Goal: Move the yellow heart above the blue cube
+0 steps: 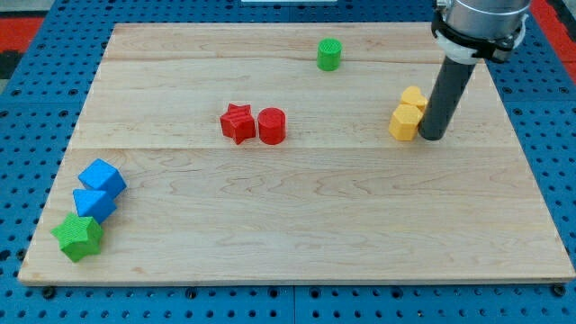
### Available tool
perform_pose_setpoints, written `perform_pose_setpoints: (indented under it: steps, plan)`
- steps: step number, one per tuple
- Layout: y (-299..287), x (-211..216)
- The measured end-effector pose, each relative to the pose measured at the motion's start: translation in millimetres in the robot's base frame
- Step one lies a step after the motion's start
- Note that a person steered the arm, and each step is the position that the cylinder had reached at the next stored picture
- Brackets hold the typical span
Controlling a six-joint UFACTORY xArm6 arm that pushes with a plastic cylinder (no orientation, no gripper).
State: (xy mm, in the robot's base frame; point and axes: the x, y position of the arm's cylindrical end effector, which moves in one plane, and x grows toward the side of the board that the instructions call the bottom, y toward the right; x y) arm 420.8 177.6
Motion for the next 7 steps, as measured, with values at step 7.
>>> perform_pose_setpoints:
  steps: [7]
  plan:
    - [-1, -20]
